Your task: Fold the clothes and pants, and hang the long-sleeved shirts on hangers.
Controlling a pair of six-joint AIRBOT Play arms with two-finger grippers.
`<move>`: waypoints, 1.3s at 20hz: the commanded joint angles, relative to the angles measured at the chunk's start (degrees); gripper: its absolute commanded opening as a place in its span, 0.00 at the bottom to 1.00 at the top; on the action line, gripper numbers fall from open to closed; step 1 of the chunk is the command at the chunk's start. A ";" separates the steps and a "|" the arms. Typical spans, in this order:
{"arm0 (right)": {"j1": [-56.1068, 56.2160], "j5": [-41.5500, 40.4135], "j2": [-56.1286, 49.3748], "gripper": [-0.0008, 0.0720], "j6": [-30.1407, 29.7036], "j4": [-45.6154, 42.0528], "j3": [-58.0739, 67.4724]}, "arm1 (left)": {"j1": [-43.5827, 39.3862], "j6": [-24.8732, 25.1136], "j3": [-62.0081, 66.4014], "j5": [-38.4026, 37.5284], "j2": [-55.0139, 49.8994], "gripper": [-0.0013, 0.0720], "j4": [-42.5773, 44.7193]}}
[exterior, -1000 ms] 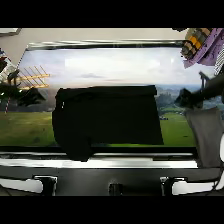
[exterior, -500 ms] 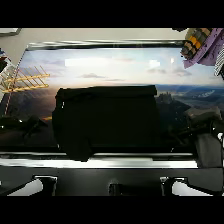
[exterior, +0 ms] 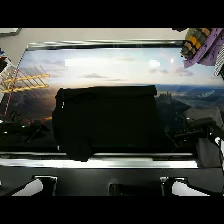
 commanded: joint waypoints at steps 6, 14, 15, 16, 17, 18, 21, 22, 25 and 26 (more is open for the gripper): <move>0.04 0.02 0.85 0.05 -2.89 4.59 -1.64 | 0.04 4.68 -7.85 3.87 -0.20 0.55 -5.40; 0.04 1.05 7.02 0.05 -2.62 5.03 -1.64 | -0.66 6.56 -9.09 4.76 -1.36 0.55 -5.81; 0.04 1.05 7.41 0.05 -2.60 5.03 -1.64 | -1.07 6.56 -9.09 5.16 -1.57 0.55 -5.81; 0.04 1.05 7.82 0.05 -2.36 5.03 -1.64 | -1.68 6.56 -9.09 5.53 -1.77 0.55 -5.84; 0.04 1.05 8.28 0.05 -2.19 5.09 -1.64 | -2.49 6.56 -9.09 5.92 -1.97 0.55 -5.86; 0.04 1.03 8.81 0.05 -2.21 5.16 -1.64 | -3.52 6.56 -9.09 6.38 -2.21 0.55 -5.88; 0.04 1.01 10.62 0.05 -2.16 5.20 -1.64 | -7.32 5.99 -9.07 8.00 -2.89 0.52 -6.25; 0.04 0.79 11.08 0.05 -1.95 5.22 -1.64 | -8.24 5.88 -9.07 8.70 -2.93 0.37 -6.25; 0.04 -0.68 12.26 0.05 -3.34 6.45 -1.64 | -8.33 4.81 -8.26 9.33 -2.84 0.04 -6.27; 0.07 -0.92 12.74 0.05 -4.68 7.91 -1.64 | -8.17 4.42 -7.43 9.14 -2.82 0.04 -6.29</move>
